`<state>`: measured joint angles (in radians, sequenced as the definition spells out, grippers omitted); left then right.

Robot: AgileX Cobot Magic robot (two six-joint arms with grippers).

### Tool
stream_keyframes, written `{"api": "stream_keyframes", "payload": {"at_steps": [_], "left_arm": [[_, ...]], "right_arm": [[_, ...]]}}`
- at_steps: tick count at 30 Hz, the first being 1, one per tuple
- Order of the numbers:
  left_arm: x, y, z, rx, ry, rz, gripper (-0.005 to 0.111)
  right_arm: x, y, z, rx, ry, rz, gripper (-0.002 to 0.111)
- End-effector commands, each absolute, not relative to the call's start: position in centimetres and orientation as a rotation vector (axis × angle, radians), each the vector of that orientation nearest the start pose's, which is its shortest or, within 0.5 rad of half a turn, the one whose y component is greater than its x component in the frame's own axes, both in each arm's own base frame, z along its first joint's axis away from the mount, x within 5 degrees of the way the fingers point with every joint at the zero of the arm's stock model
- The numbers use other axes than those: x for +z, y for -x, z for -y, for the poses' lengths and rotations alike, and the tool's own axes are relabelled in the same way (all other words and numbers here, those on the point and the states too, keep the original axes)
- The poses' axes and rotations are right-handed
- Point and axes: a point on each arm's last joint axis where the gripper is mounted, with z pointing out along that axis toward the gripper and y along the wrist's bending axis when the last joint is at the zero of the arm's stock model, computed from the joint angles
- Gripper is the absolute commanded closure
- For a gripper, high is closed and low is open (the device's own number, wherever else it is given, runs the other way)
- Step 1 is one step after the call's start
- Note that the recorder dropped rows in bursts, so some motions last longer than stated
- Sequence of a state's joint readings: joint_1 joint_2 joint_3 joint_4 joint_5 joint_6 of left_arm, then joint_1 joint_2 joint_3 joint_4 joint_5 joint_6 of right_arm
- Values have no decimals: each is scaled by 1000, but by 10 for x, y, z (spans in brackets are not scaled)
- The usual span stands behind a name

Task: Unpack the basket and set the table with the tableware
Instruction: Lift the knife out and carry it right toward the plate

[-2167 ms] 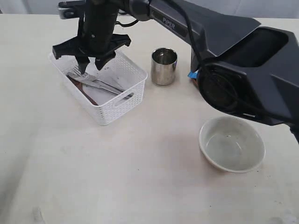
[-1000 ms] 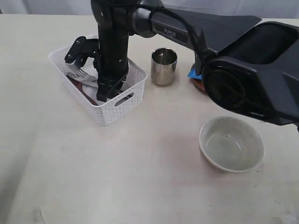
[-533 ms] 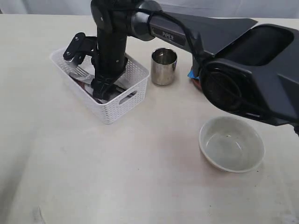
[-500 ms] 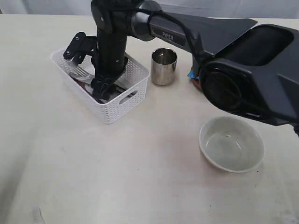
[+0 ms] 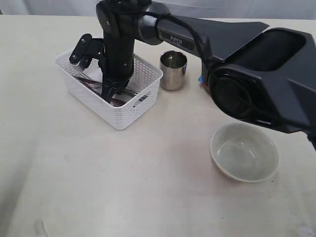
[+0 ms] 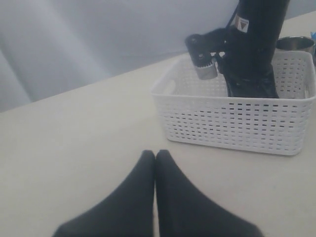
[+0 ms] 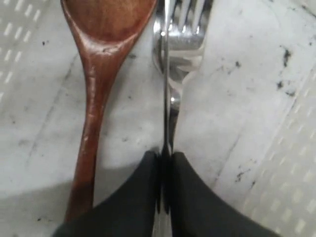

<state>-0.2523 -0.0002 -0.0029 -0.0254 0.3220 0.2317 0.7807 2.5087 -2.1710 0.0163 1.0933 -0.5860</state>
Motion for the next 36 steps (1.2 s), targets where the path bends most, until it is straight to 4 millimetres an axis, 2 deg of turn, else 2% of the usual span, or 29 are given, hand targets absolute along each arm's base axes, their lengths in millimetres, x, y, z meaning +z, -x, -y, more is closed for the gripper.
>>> {"api": "stream_keyframes", "payload": {"at_steps": [1, 2, 3, 5, 8, 10, 17, 19, 21, 26, 29, 32, 34, 36], "left_arm": [[184, -52, 15, -53, -414, -1758, 107], [184, -52, 15, -53, -414, -1758, 107], [184, -52, 15, -53, -414, -1758, 107], [184, -52, 15, -53, -414, -1758, 107], [184, -52, 15, -53, -414, -1758, 107], [184, -52, 15, -53, -414, -1758, 107], [184, -52, 15, -53, -414, -1758, 107], [184, -52, 15, -53, -414, -1758, 107], [184, -52, 15, -53, -414, -1758, 107], [184, -52, 15, -53, -414, -1758, 107], [184, -52, 15, -53, -414, -1758, 107], [184, -52, 15, -53, -414, -1758, 107], [184, -52, 15, -53, -414, -1758, 107], [184, -52, 15, -53, -414, -1758, 107]], "right_arm": [[152, -366, -369, 84, 1820, -2246, 108], [160, -367, -369, 71, 1800, -2234, 108], [178, -369, -369, 28, 1752, -2218, 108], [195, -370, -366, -20, 1719, -2199, 108], [208, -367, -362, -32, 1699, -2214, 108], [223, -362, -358, -35, 1676, -2235, 108], [289, -344, -340, 49, 1369, -2329, 109], [292, -336, -329, 52, 1291, -2405, 109], [286, -330, -316, 13, 1240, -2478, 109], [280, -307, -272, -38, 1166, -2629, 109], [293, -290, -239, -19, 1095, -2676, 109], [306, -272, -217, 212, 891, -2786, 109], [310, -256, -211, 434, 793, -2852, 109], [305, -240, -211, 590, 750, -2913, 109]]}}
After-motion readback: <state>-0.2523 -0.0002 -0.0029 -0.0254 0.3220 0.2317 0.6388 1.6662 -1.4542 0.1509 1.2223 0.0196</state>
